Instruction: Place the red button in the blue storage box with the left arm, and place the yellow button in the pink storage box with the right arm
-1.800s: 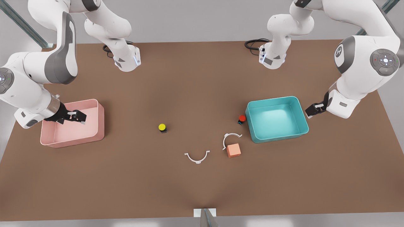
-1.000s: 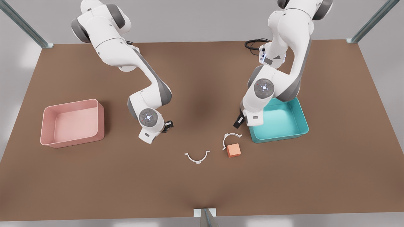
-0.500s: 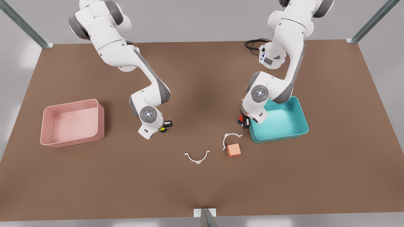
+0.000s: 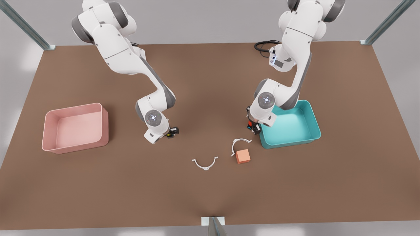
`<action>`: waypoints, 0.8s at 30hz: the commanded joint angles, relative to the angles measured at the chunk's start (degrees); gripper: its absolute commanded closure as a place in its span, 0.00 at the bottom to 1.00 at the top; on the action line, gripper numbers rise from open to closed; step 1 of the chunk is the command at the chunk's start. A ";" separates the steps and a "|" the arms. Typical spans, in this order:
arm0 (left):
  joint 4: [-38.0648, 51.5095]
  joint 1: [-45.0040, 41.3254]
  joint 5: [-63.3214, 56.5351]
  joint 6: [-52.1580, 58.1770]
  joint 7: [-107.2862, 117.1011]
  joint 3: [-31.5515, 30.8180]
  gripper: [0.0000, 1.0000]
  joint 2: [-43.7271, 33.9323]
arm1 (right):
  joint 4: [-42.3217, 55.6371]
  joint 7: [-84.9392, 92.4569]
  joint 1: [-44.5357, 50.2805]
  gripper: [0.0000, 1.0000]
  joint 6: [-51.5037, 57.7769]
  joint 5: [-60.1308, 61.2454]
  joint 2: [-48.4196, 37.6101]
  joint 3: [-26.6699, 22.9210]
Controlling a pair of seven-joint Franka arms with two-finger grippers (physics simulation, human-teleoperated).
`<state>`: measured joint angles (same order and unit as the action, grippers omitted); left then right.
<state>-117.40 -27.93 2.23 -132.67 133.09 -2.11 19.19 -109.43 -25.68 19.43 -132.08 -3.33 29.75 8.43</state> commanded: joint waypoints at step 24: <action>-4.33 -0.90 -1.52 -12.52 11.40 0.00 0.00 7.00 | -5.01 -2.36 0.70 0.31 -8.19 0.07 1.63 0.62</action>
<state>-121.74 -28.82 0.60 -143.60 141.74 -2.11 26.15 -114.05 -27.52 20.13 -137.99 -3.32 31.47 9.05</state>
